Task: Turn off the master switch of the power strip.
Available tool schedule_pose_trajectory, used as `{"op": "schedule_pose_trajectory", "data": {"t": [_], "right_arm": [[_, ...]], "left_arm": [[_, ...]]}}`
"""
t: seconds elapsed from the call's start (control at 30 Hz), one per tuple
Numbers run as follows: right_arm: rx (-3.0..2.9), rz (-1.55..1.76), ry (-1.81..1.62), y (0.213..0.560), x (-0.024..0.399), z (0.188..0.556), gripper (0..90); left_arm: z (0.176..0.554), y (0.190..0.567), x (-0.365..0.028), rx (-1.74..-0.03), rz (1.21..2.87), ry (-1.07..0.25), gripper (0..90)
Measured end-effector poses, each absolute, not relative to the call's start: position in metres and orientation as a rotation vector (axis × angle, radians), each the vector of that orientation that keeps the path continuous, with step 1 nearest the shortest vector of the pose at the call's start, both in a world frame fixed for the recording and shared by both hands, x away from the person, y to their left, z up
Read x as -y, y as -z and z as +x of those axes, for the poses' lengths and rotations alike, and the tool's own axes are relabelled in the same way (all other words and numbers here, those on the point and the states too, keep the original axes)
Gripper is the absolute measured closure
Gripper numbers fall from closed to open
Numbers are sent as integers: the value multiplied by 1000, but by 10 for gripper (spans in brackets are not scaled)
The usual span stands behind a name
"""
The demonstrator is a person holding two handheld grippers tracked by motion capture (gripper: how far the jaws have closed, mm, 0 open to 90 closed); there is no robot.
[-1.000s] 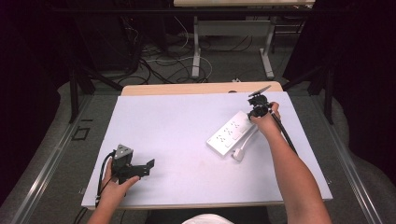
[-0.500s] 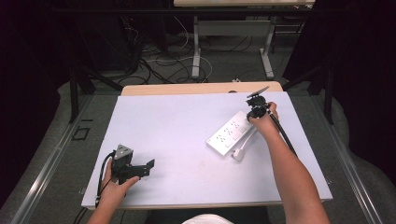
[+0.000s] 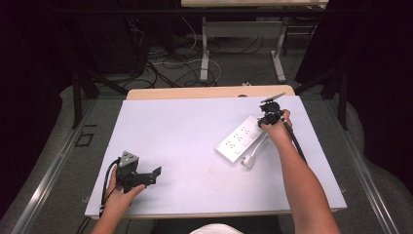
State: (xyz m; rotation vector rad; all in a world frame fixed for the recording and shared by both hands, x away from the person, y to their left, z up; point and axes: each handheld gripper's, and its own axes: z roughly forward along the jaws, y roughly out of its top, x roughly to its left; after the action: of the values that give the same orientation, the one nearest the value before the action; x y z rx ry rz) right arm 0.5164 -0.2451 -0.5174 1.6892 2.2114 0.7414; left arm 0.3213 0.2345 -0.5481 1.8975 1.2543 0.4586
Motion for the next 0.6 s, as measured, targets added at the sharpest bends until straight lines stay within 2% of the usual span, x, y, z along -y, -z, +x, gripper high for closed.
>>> {"op": "schedule_pose_trajectory", "data": {"t": [0.47,0.6], "right_arm": [[-2217,1676,-742,513,248,515,900],[-2216,1688,-742,512,251,513,870]], "left_arm": [[323,548,-232,-1254,1903,-452,15],[323,548,-232,-1254,1900,-454,15]]}}
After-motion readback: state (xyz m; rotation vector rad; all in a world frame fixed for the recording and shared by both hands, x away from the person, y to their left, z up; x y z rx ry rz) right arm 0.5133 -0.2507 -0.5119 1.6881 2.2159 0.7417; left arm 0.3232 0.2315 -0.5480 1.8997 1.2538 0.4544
